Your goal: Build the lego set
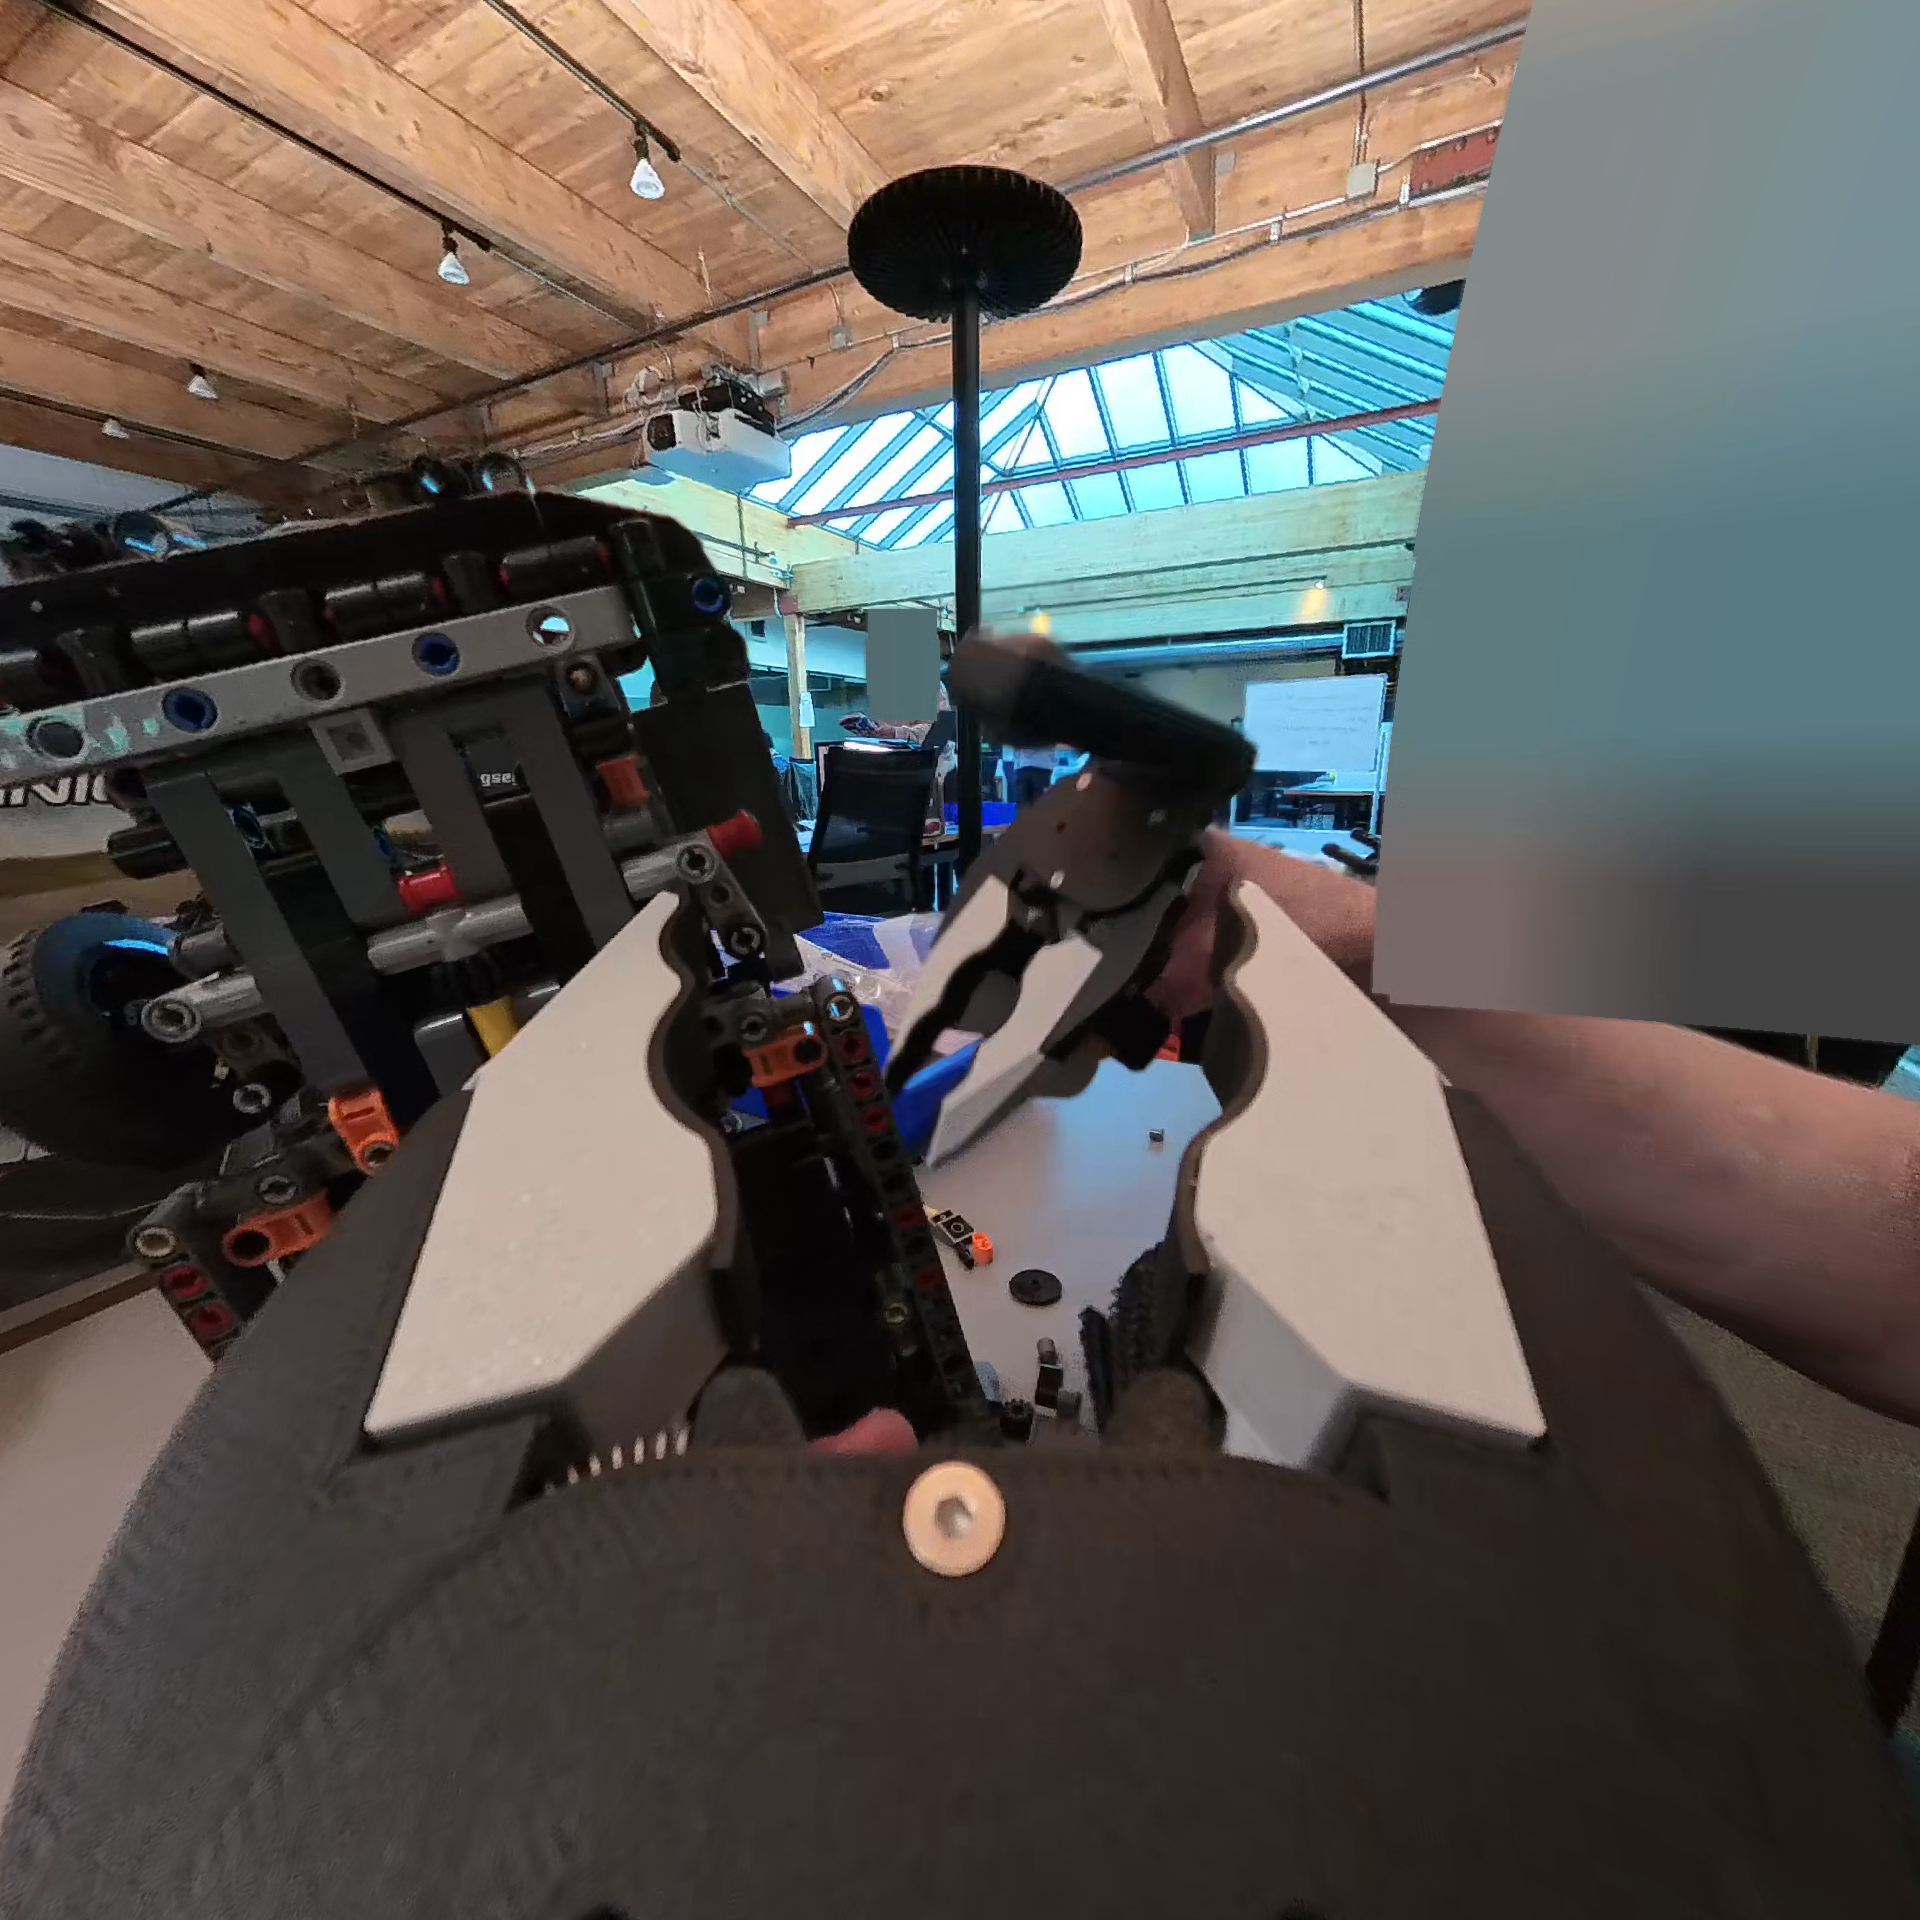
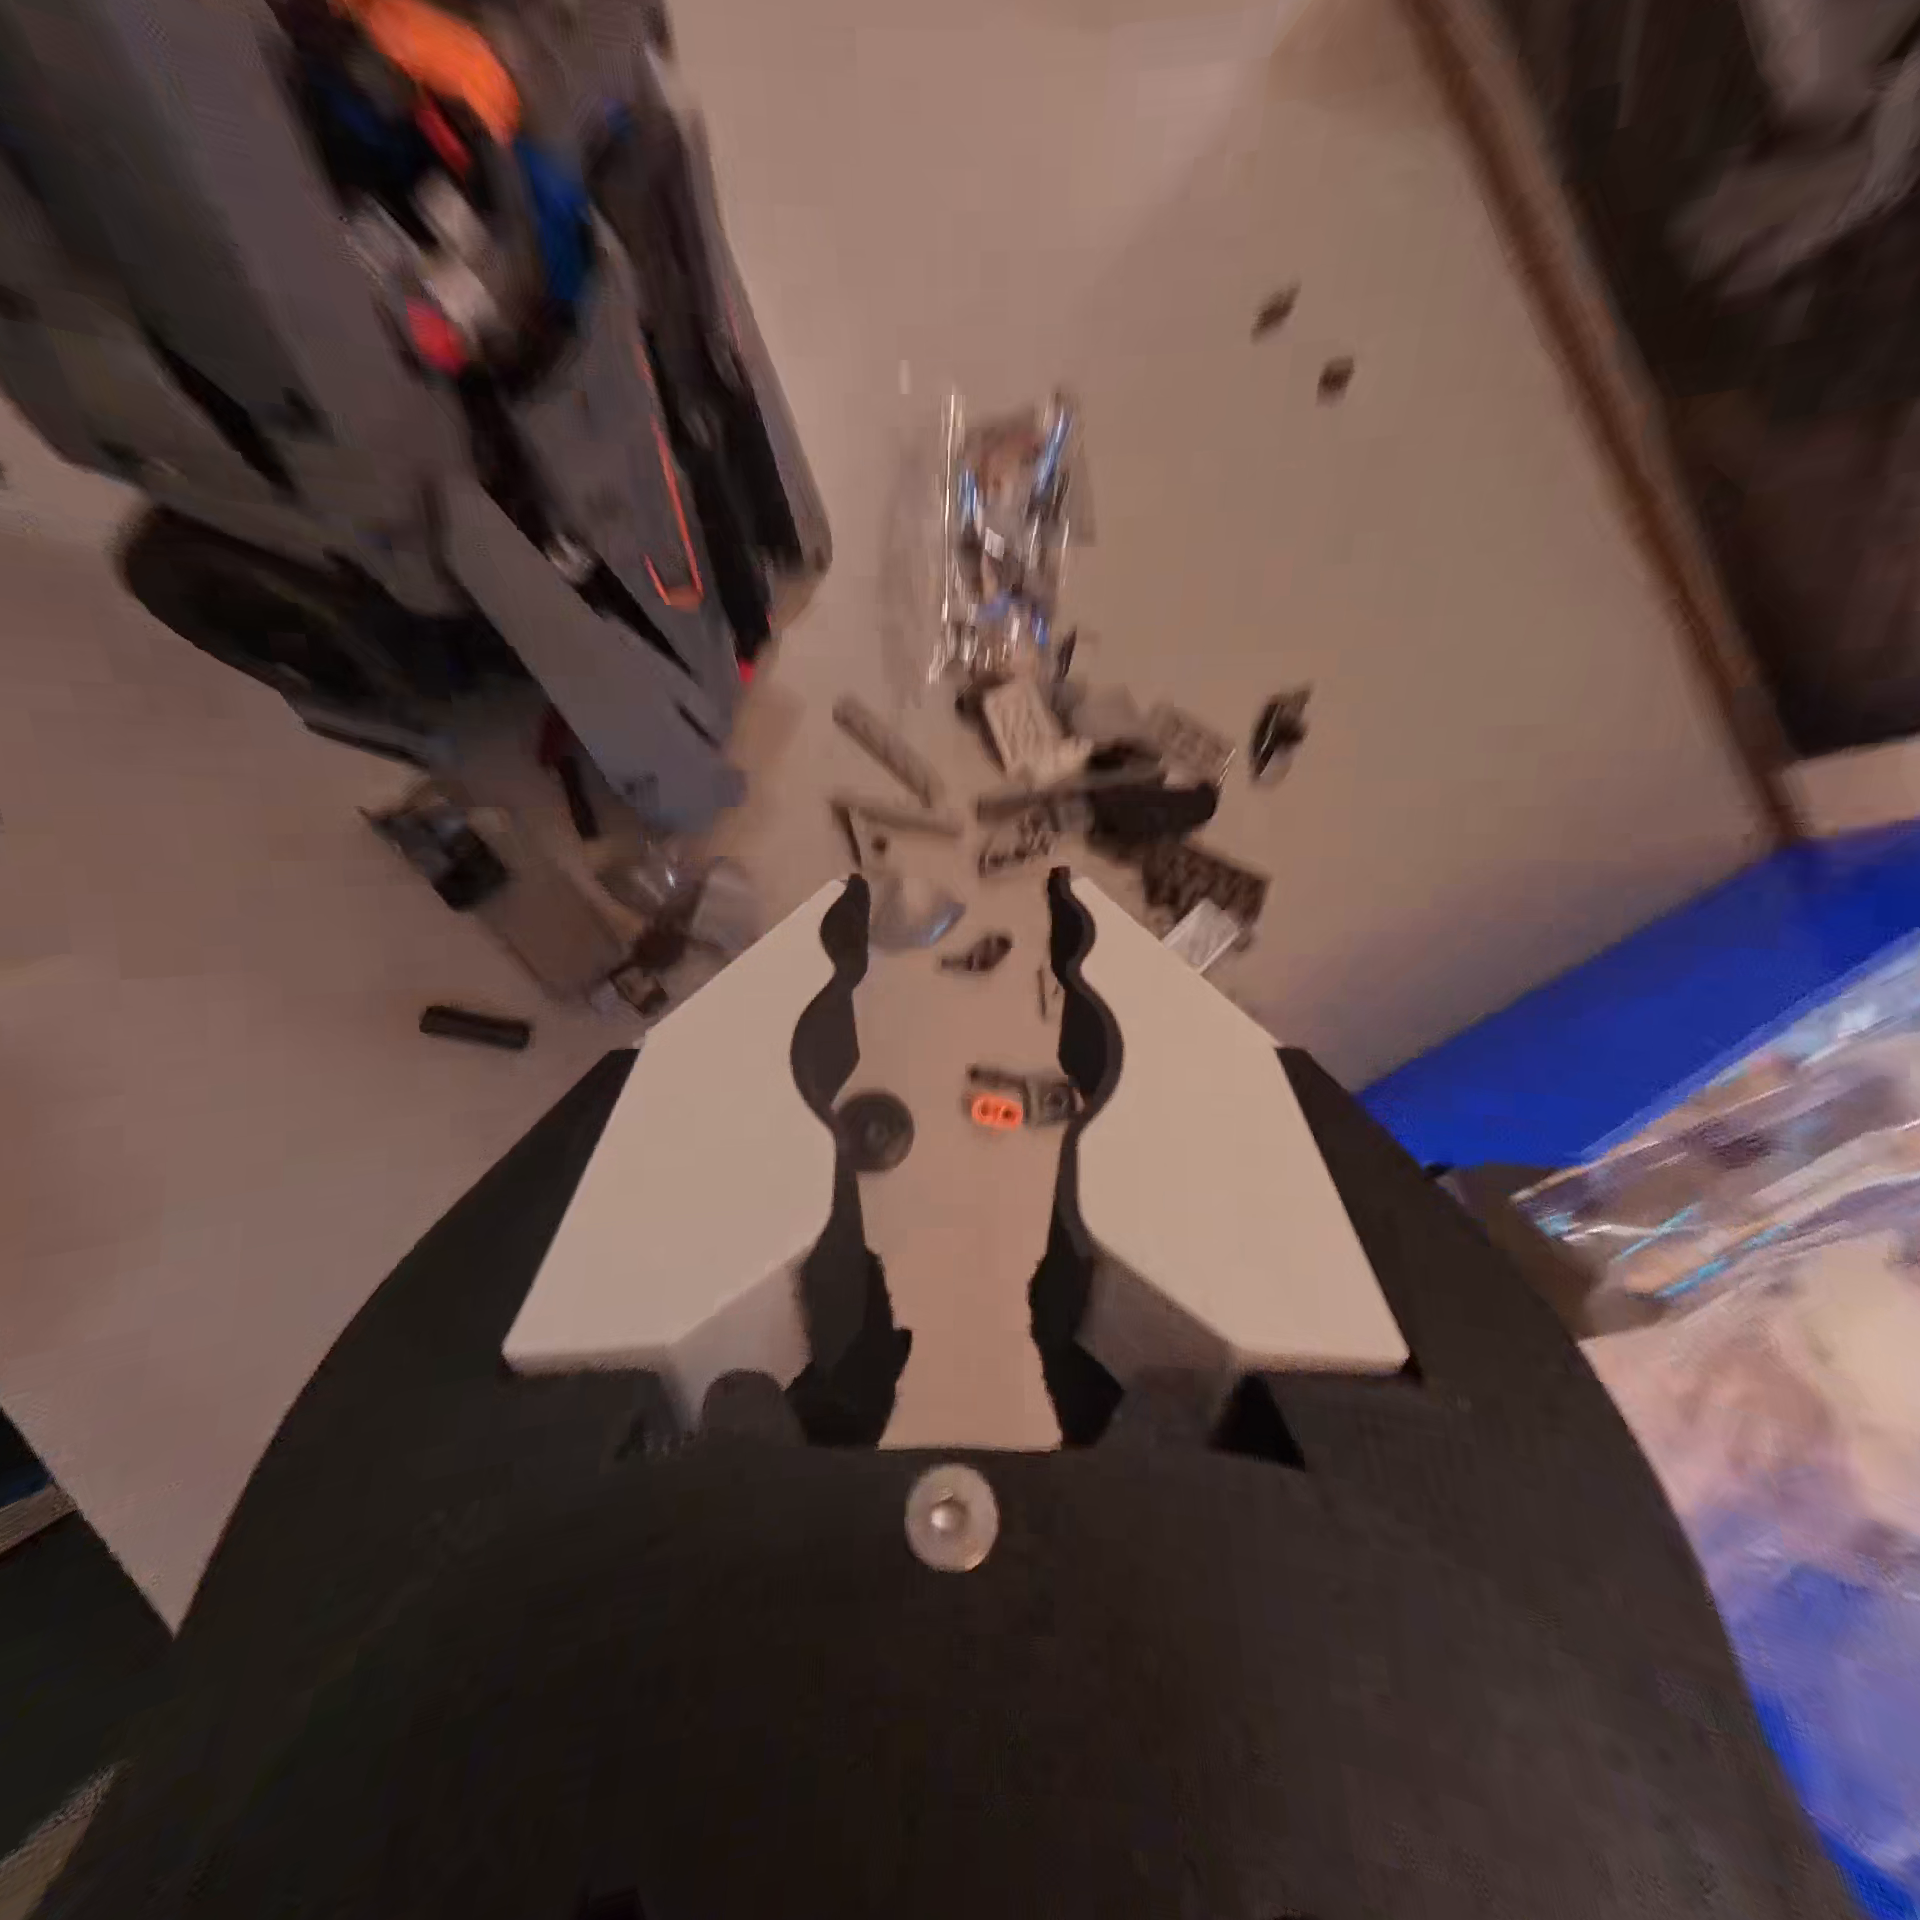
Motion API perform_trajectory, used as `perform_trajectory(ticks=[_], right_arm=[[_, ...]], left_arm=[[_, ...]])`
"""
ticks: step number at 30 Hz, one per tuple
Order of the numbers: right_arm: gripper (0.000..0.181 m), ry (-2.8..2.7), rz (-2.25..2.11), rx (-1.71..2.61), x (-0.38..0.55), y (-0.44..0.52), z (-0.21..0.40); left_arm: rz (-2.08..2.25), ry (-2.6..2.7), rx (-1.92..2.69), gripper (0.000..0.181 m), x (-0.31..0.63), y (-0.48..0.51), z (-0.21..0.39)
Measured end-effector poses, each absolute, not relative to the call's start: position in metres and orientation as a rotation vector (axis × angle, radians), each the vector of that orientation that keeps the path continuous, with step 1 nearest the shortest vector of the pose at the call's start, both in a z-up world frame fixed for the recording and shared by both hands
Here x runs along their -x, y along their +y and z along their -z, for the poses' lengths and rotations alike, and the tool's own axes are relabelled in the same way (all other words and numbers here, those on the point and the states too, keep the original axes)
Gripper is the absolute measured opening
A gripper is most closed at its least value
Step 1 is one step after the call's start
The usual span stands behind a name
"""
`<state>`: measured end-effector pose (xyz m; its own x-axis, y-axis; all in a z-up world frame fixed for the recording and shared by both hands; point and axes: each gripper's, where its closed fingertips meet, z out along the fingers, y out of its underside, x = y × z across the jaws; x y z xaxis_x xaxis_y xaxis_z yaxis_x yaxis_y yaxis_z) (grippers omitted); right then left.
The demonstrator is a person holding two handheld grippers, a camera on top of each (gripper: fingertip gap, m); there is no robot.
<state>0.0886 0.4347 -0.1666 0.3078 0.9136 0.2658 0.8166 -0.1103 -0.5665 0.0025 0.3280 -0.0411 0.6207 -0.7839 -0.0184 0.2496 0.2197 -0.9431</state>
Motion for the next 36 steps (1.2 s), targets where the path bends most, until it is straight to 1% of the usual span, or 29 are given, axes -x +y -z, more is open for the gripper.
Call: perform_trajectory(ticks=[2,4,5,8,12,17,21,22,29,32,33,34,35,36], right_arm=[[0.034,-1.519,-0.183,2.056,-0.104,0.446,0.194],[0.039,-1.533,-0.118,2.134,-0.12,0.459,0.22],[0.039,-1.532,-0.093,2.16,-0.125,0.464,0.229],[0.032,-1.54,-0.071,2.185,-0.133,0.472,0.245],[0.031,-1.553,-0.149,2.211,-0.129,0.475,0.257],[0.007,-1.544,-0.16,2.206,-0.124,0.48,0.261],[0.006,-1.523,-0.179,2.217,-0.123,0.481,0.261],[0.0,-1.521,-0.185,2.214,-0.123,0.48,0.261],[0.0,-1.526,-0.238,2.225,-0.128,0.464,0.261],[0.0,-1.489,-0.251,2.206,-0.13,0.463,0.252],[0.006,-1.466,-0.279,2.191,-0.127,0.465,0.247],[0.017,-1.441,-0.287,2.194,-0.126,0.468,0.245],[0.021,-1.423,-0.287,2.212,-0.126,0.472,0.246],[0.023,-1.426,-0.293,2.229,-0.126,0.472,0.247]], left_arm=[[0.767,0.574,1.134,0.096,-0.003,0.328,0.042],[0.769,0.579,1.13,0.097,-0.003,0.326,0.042],[0.769,0.583,1.128,0.097,-0.003,0.326,0.042],[0.775,0.594,1.125,0.097,-0.002,0.325,0.042],[0.768,0.6,1.122,0.097,0.0,0.325,0.043],[0.777,0.594,1.11,0.095,0.003,0.324,0.043],[0.777,0.593,1.105,0.095,0.003,0.324,0.043],[0.776,0.595,1.105,0.095,0.003,0.323,0.043],[0.776,0.594,1.111,0.094,0.005,0.324,0.043],[0.767,0.591,1.111,0.094,0.005,0.324,0.043],[0.777,0.588,1.108,0.094,0.006,0.324,0.043],[0.784,0.586,1.106,0.094,0.005,0.324,0.042],[0.781,0.587,1.106,0.095,0.005,0.324,0.042],[0.773,0.592,1.107,0.095,0.004,0.325,0.043]])
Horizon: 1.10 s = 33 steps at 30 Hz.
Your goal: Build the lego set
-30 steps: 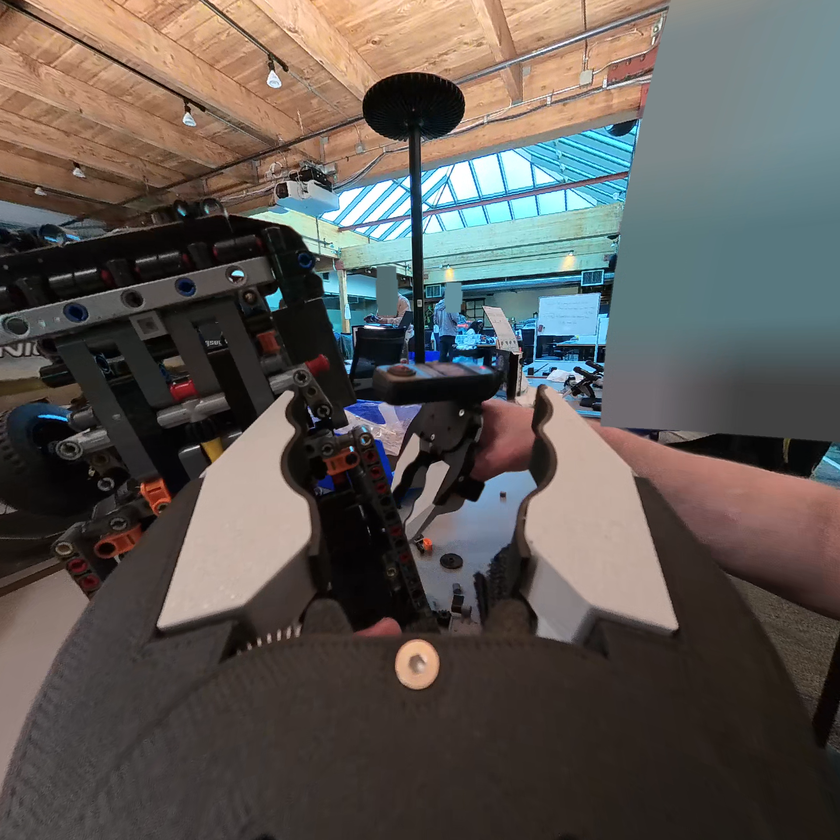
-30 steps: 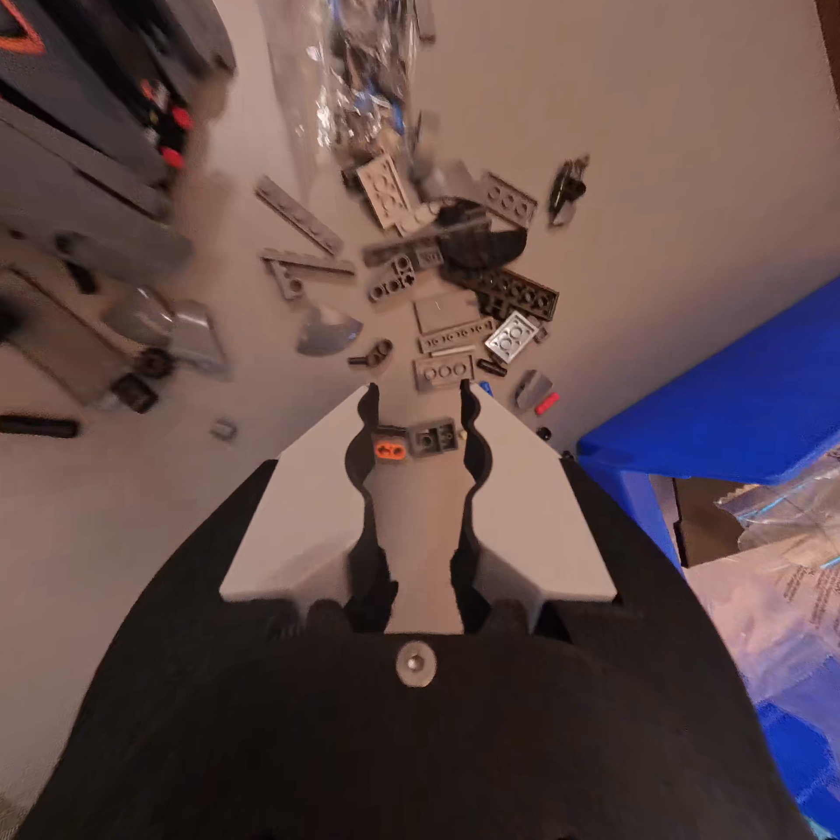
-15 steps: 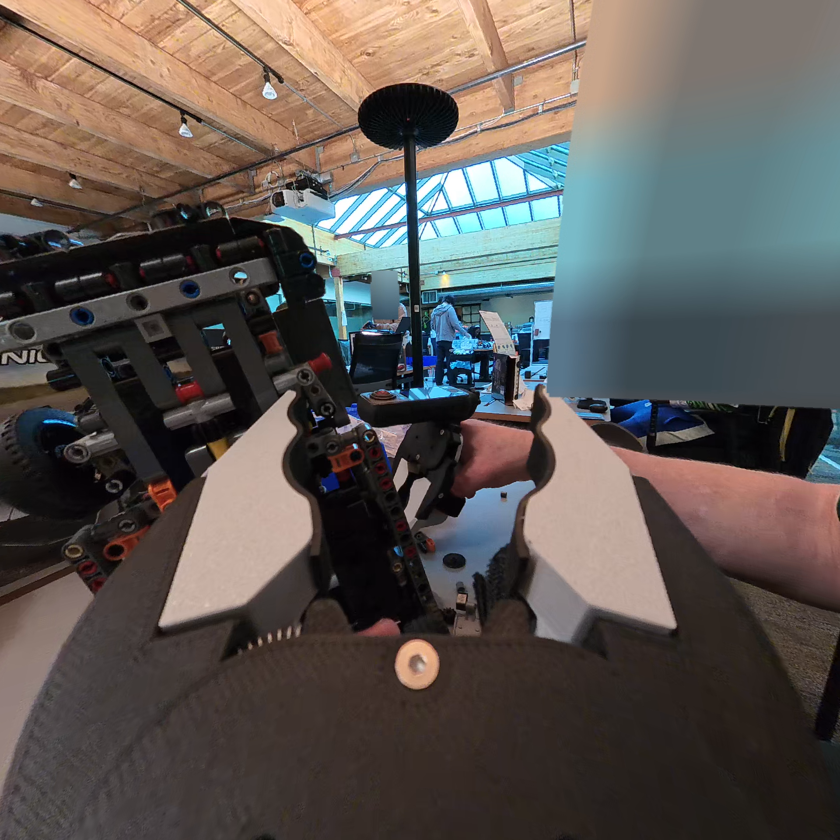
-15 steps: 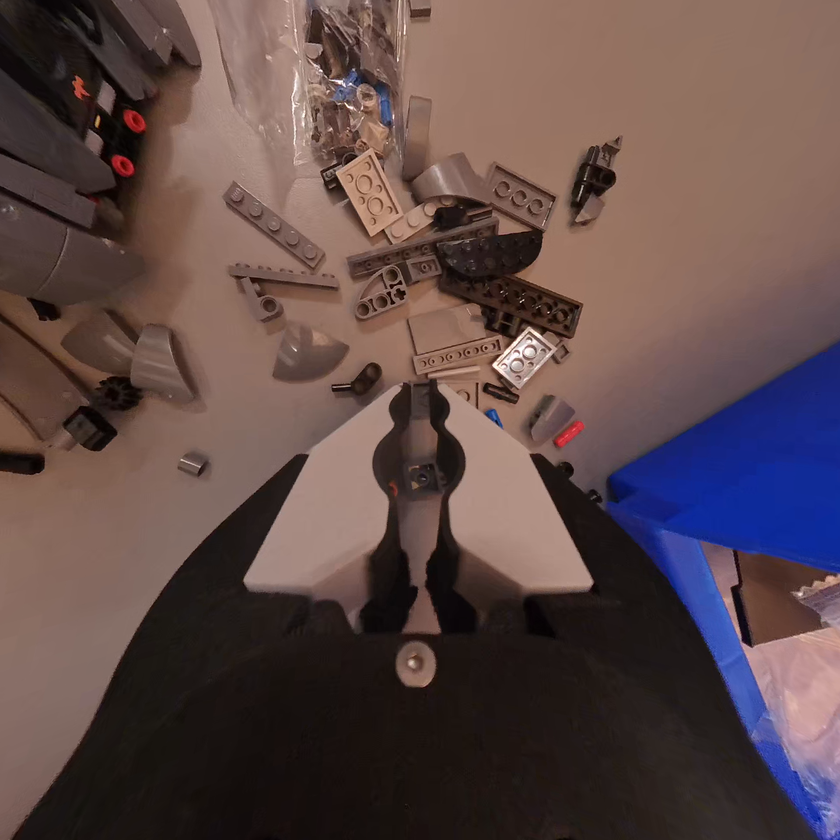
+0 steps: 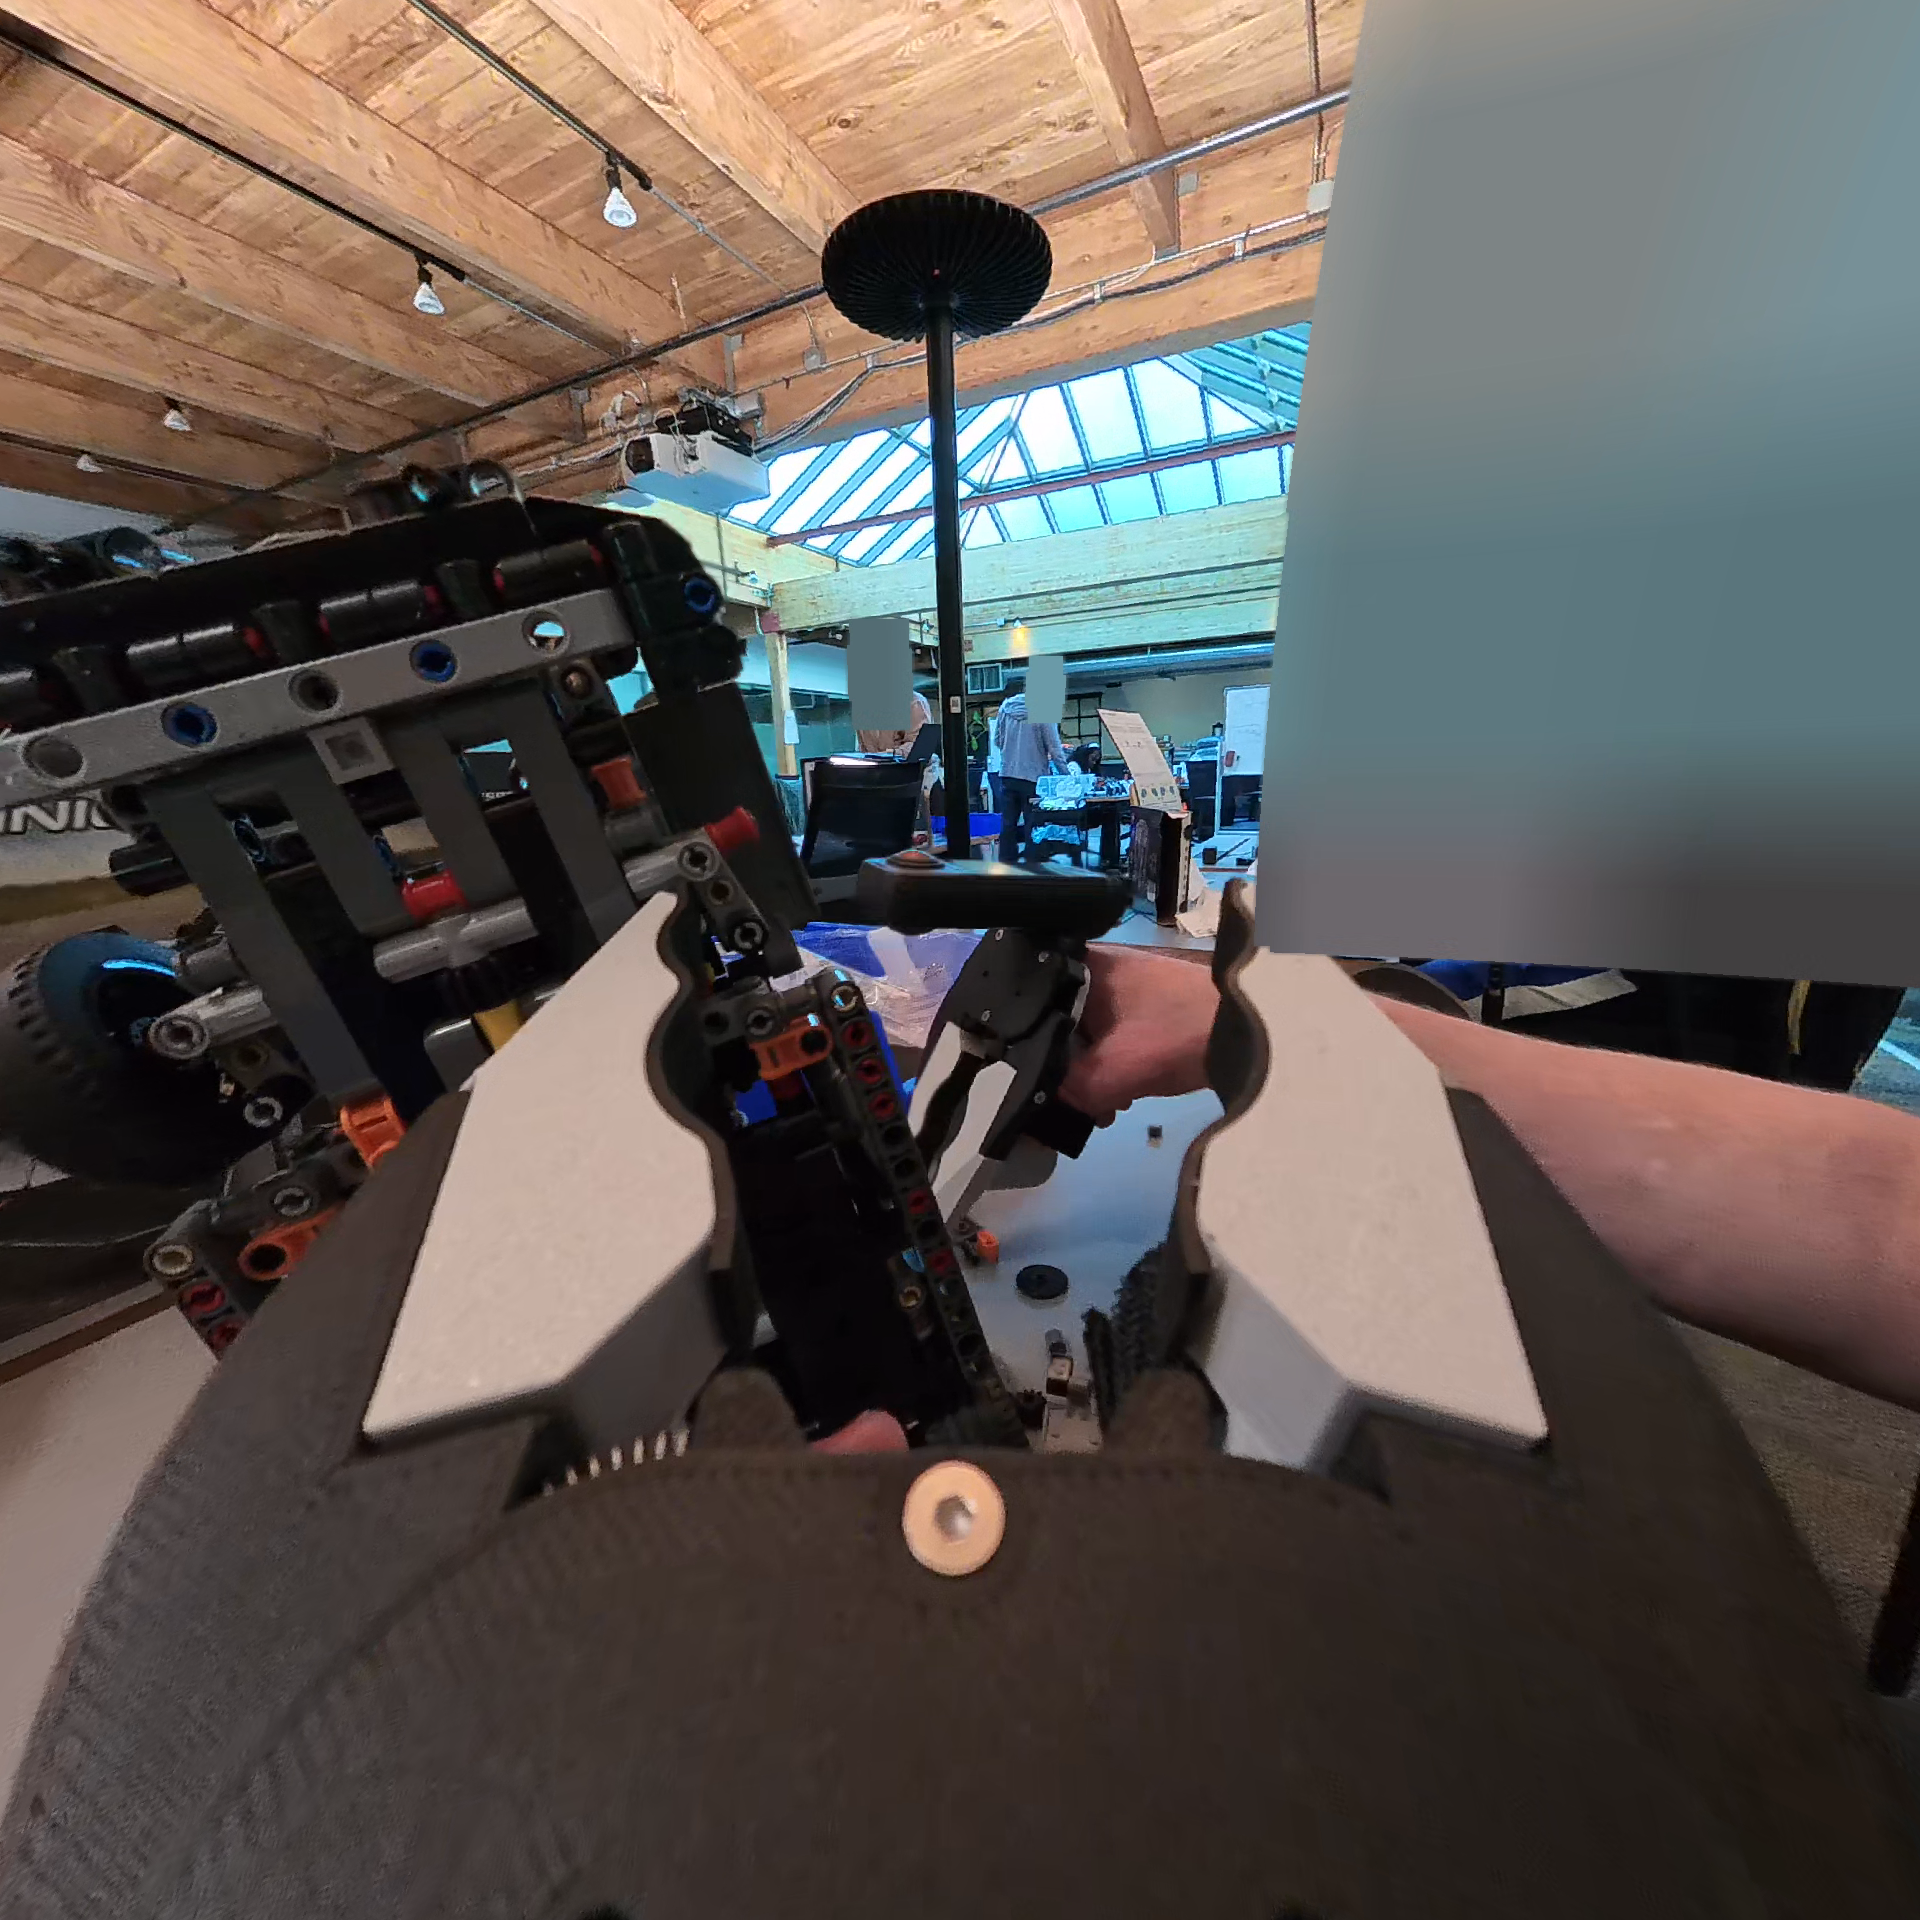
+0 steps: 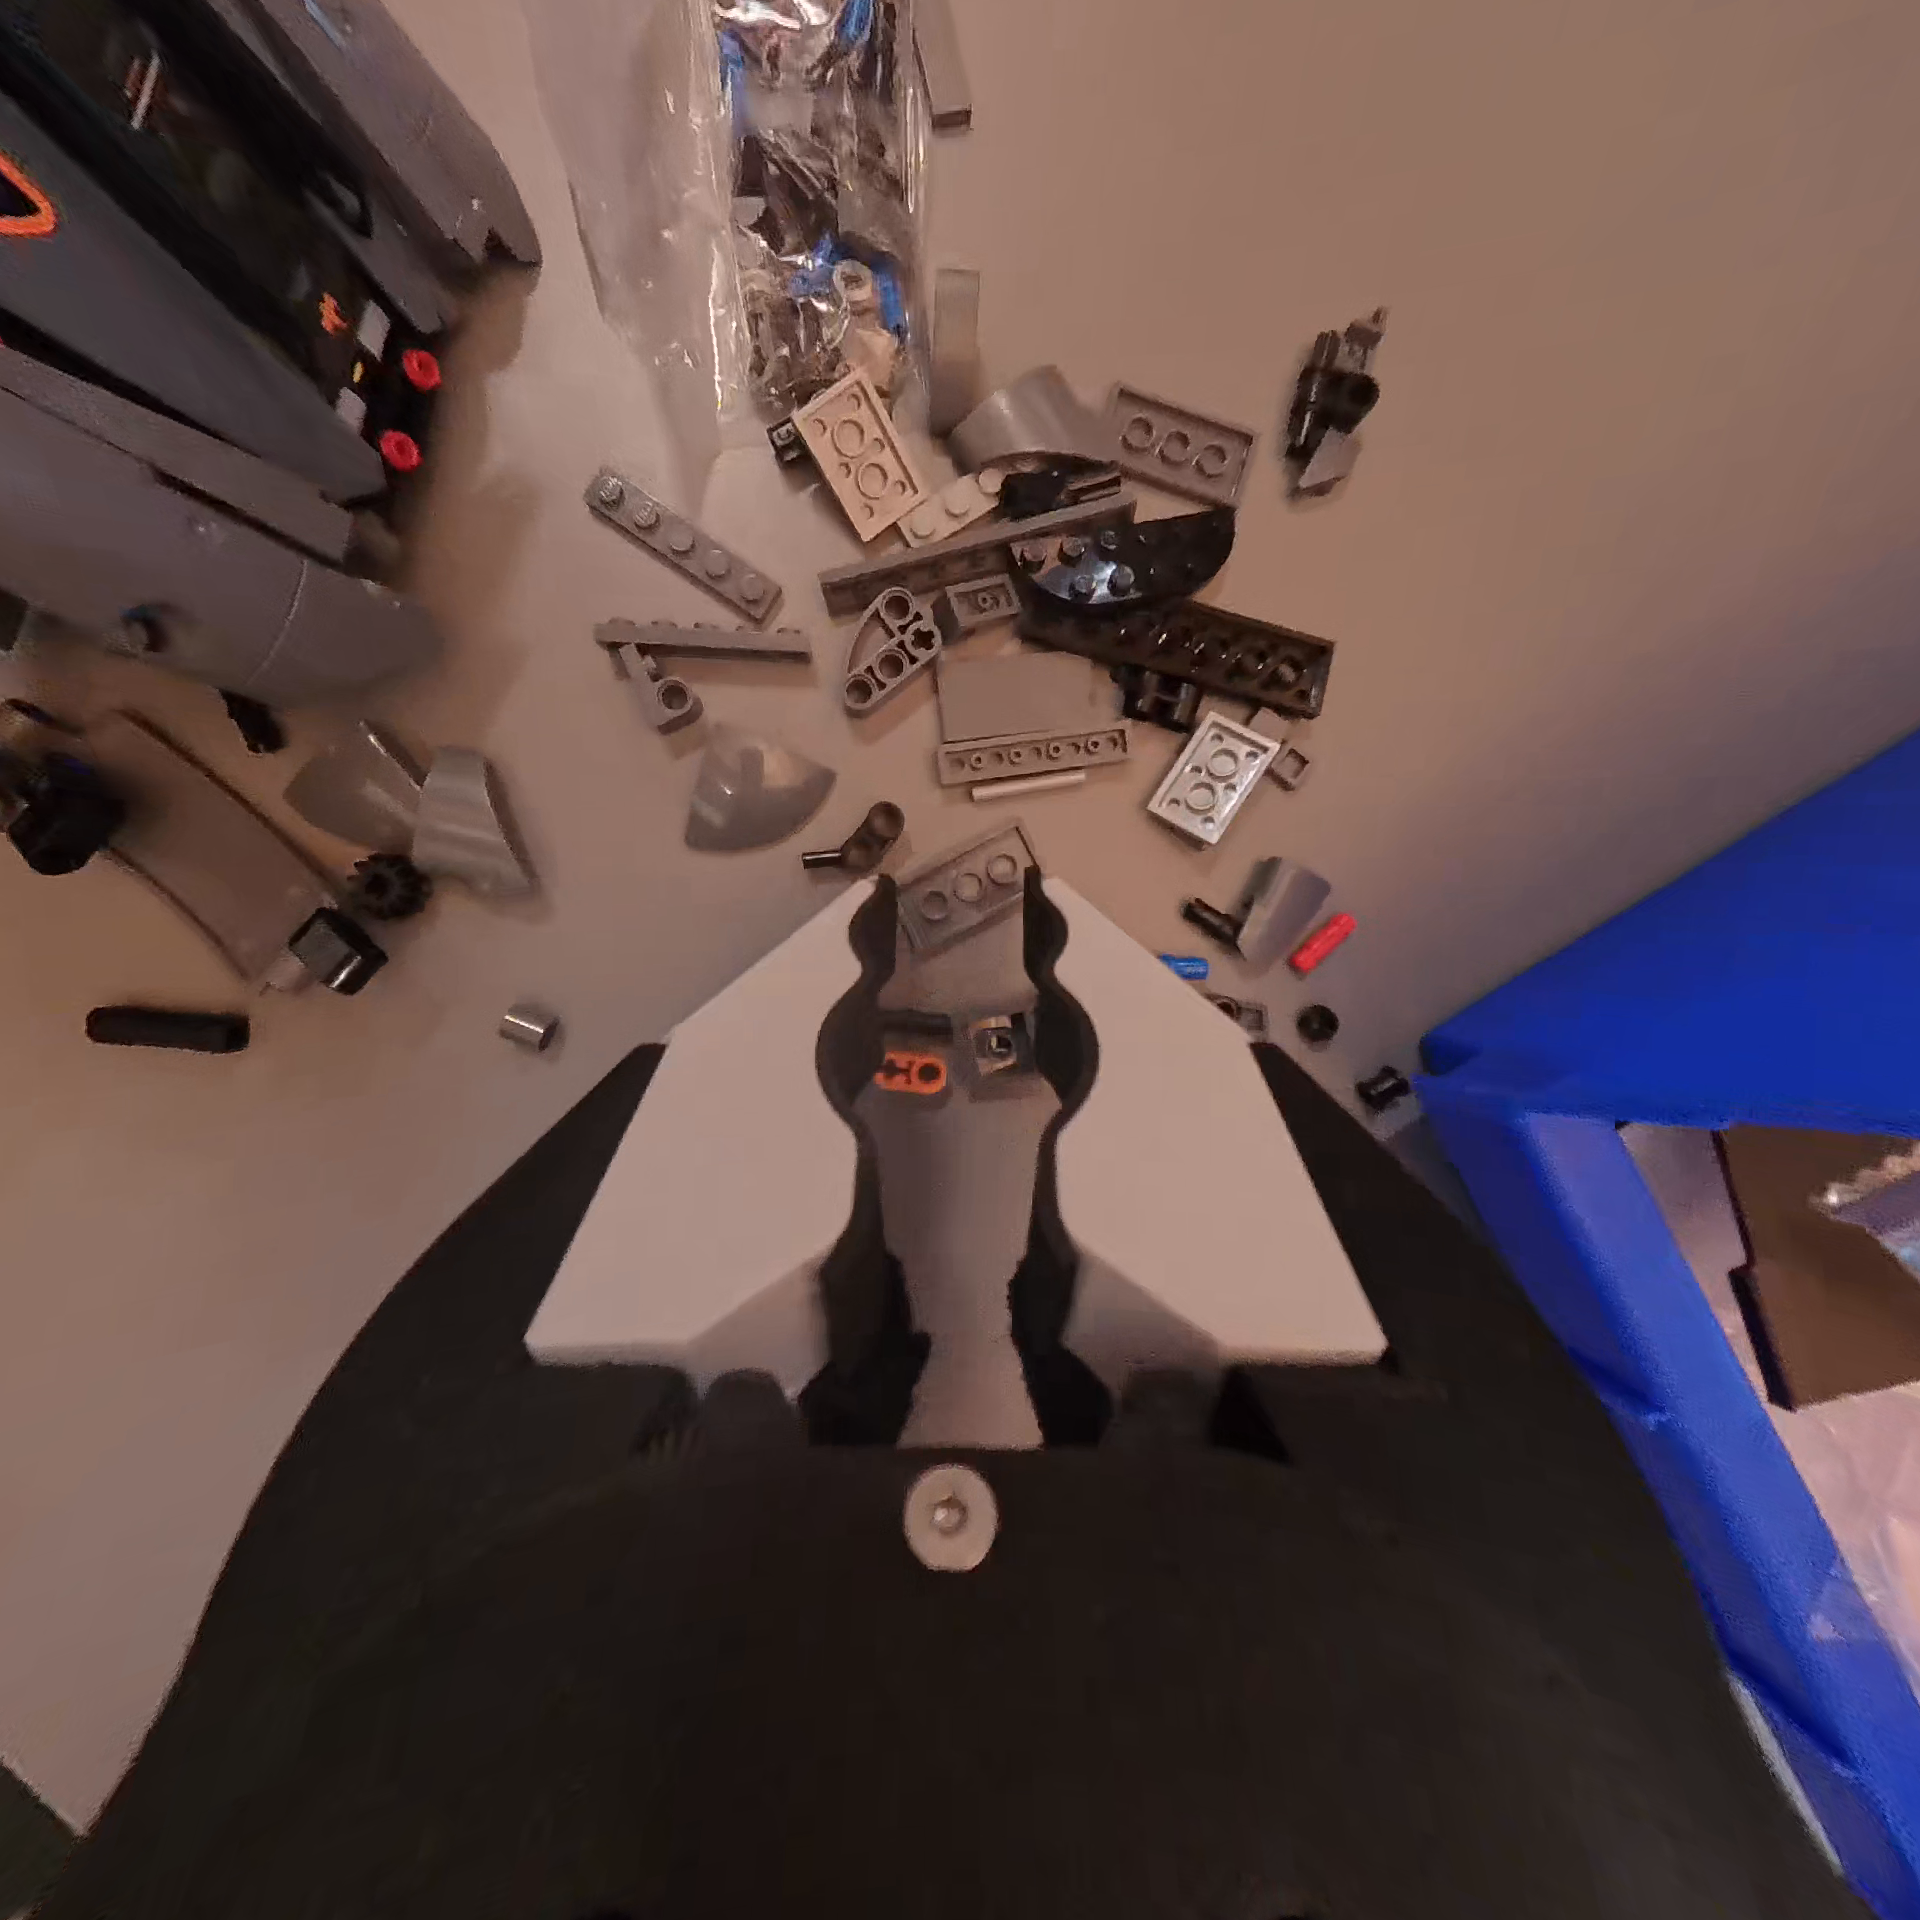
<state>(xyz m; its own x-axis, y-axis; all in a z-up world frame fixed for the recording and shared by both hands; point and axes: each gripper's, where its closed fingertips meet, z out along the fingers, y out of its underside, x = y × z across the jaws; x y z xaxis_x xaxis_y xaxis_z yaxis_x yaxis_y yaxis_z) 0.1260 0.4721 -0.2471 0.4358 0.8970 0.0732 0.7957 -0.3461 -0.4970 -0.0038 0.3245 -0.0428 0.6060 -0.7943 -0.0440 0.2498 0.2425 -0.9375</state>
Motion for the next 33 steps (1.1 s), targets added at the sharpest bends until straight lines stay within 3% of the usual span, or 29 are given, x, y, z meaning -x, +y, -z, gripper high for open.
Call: perform_trajectory(ticks=[7,10,17,20,23,28,33], right_arm=[[0.044,-1.449,-0.311,2.297,-0.129,0.48,0.258],[0.038,-1.524,-0.378,2.281,-0.127,0.479,0.262],[0.0,-1.536,-0.408,2.286,-0.131,0.483,0.262],[0.0,-1.552,-0.379,2.275,-0.132,0.479,0.262],[0.034,-1.431,-0.412,2.331,-0.125,0.478,0.256],[0.037,-1.137,-0.4,2.445,-0.111,0.487,0.258],[0.02,-1.082,-0.288,2.472,-0.111,0.494,0.262]], left_arm=[[0.767,0.595,1.106,0.096,0.003,0.325,0.043],[0.765,0.603,1.107,0.096,0.001,0.325,0.043],[0.761,0.599,1.107,0.095,0.003,0.326,0.043],[0.758,0.603,1.108,0.096,0.002,0.326,0.043],[0.751,0.606,1.108,0.095,0.001,0.326,0.044],[0.756,0.6,1.111,0.095,0.001,0.326,0.043],[0.746,0.606,1.113,0.096,0.0,0.326,0.044]])
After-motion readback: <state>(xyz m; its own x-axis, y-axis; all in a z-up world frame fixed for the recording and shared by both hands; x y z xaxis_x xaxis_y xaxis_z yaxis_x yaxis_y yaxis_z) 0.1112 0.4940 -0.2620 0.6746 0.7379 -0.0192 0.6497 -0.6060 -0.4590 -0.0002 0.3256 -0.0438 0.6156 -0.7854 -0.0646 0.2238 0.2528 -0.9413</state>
